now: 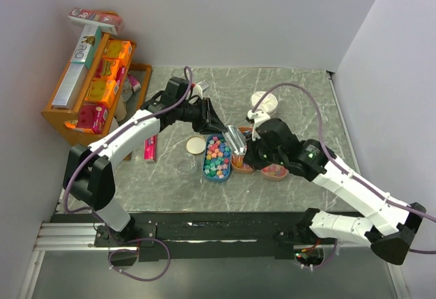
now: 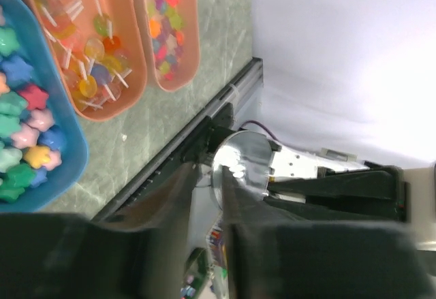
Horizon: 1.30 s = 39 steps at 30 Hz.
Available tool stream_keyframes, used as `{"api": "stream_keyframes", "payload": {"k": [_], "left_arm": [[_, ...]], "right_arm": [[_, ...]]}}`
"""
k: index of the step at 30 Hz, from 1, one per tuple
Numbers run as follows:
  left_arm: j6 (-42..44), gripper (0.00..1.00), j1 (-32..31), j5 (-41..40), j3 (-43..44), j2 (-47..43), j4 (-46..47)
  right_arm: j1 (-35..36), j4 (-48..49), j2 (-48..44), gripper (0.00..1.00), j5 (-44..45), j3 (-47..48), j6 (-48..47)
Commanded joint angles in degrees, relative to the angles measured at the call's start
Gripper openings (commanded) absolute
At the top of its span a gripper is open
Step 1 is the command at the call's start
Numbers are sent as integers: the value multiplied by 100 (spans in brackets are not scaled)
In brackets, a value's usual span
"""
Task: Pack the candies
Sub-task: Adjust the spatula, then scoop the fake candies from the storage box.
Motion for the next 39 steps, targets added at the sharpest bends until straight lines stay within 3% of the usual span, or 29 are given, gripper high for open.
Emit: {"api": "stream_keyframes", "payload": {"k": [1,2,5,11,14,20,23,29,39], "left_arm": [[513,38,47,-353,248,-117,80],[592,50,38,-432,318,-117,18],[926,67,47,-924,590,-152,-70],[1436,82,47,-2312,697,-345,-62],[1752,83,38,-3051,574,-328,61],[2385,83,47,-3755,572,295,150],[2570,80,47,-3843,670,709,132],[2659,78,55,-3597,583,1192,404],[2536,71,55,-3518,354,1483,562]], "right_arm": [[-53,-700,295,0,-94,670,577],[-53,-867,374,0,-129,845,639],[-61,-1333,621,0,-235,1040,938],[-79,-1747,946,0,-1069,1005,1281],[-97,-1703,1236,0,-1411,917,1342],[-114,-1467,2350,0,-2053,1119,1500],[-114,-1273,2851,0,-2449,1268,1650],[-114,-1545,3660,0,-2353,1971,1861],[-132,-1730,3961,0,-2256,1981,2098]]}}
